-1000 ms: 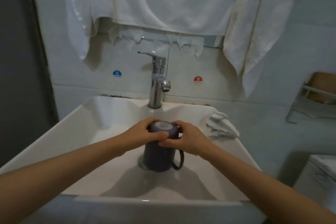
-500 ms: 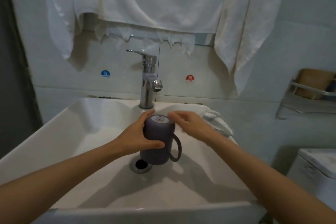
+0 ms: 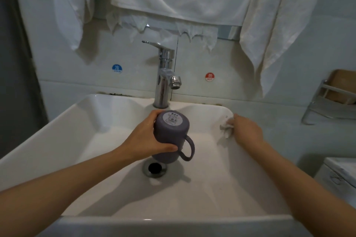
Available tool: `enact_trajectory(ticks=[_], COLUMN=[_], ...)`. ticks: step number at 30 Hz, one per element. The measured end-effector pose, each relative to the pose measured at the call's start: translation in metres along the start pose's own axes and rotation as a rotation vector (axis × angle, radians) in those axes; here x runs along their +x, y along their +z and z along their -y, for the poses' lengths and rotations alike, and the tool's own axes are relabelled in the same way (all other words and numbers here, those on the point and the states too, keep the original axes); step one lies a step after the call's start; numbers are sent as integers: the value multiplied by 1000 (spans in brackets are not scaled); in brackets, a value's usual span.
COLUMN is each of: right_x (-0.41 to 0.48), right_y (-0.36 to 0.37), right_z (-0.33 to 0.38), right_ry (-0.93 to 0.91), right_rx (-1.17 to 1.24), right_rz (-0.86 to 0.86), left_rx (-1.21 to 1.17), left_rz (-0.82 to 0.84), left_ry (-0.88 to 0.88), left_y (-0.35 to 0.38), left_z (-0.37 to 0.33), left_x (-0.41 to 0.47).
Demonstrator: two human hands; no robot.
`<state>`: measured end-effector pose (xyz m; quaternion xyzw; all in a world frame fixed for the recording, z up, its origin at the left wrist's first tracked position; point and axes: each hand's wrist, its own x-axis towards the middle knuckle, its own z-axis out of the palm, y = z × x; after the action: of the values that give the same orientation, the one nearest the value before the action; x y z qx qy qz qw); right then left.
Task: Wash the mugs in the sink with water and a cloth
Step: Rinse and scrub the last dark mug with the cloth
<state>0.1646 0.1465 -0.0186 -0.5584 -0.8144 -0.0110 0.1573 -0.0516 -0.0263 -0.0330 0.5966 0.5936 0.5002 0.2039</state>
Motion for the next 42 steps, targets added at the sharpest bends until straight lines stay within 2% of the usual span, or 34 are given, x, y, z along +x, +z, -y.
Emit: enact_trajectory(ticks=[3,5,8,10,12,15,19,22,24,26,30,32,34,36,38,40,42], right_x=[3,3,-13,-30,-43,-46,-35,-22,-19,-24,-47,-49,-46,-38,-31,-32,-37], right_y=[-13,-26,-45,-47,-40,-26,-15,-9,-6,-2,4,4,8,12,14,16,23], right_z=[8,26,65,91,110,126,131,131,126,123,127,130,130,127,122,118,117], right_ry=[-49,-193,-401,-541,-685,-797,-734,-465,-350,-402,-813,-927,-884,-725,-564,-553,-571], right_rx=[189,425,764,804,731,682,588,787,847,814,513,406,480,698,872,849,703], right_rz=[-104,-187,-97,23,149,221,160,259,333,272,51,-5,-13,-17,56,94,62], left_rx=[9,28,33,29,2,-94,-130,-53,-62,-53,-89,-94,-106,-131,-151,-205,-244], left_rz=[-9,1,18,17,12,-13,-75,-107,-107,-92,-91,-69,-125,-163,-224,-301,-306], left_ry=[3,-3,-50,-72,-60,-59,-156,-192,-198,-223,-236,-234,-244,-217,-267,-343,-403], left_y=[-1,-2,-4,-4,-5,-3,-1,-1,-2,-2,-1,1,3,1,-1,-5,-7], left_z=[-1,0,4,4,2,1,3,1,1,2,5,4,4,5,6,10,12], left_x=[1,2,4,5,4,3,2,4,4,4,4,3,4,6,7,8,5])
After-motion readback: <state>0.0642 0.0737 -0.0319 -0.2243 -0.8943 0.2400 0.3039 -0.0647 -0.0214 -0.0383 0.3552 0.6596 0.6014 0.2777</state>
